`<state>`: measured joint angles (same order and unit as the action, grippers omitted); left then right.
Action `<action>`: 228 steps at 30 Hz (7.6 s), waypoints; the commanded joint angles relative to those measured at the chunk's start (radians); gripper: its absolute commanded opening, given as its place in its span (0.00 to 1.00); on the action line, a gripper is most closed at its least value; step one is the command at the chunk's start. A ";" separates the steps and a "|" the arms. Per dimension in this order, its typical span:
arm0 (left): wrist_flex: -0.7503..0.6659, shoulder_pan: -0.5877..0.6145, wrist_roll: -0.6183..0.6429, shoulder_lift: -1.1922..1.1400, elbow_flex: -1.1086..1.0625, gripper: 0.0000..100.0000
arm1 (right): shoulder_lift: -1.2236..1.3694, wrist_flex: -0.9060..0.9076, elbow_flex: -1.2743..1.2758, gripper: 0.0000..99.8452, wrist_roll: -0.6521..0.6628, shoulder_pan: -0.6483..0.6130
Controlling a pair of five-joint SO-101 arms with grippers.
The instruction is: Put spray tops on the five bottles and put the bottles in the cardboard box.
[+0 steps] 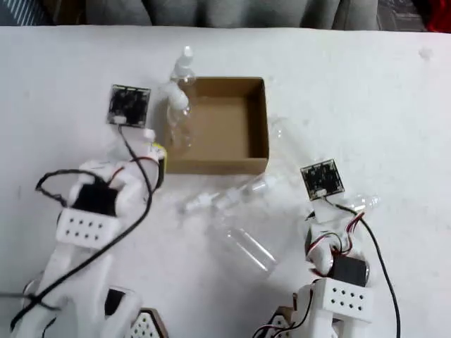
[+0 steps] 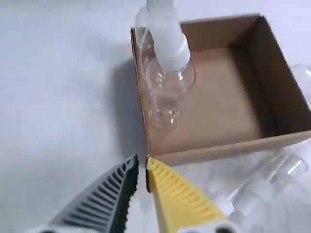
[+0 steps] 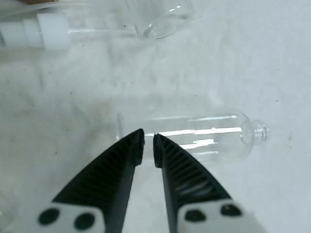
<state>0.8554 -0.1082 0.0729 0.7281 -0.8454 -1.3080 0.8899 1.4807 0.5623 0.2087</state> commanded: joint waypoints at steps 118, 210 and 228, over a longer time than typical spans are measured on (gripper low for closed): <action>-0.043 -0.068 0.193 -0.286 0.149 0.02 | -0.001 -0.018 0.029 0.02 0.052 0.008; 0.107 0.487 -0.041 0.964 -0.853 0.03 | 1.102 0.369 -1.100 0.02 -0.585 -0.992; 0.106 0.489 -0.041 0.964 -0.853 0.03 | 1.540 0.246 -1.405 0.28 -0.987 -1.106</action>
<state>0.9597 0.3690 0.0330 1.6686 -1.7031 0.2371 1.0357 0.1749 -0.4212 -0.8823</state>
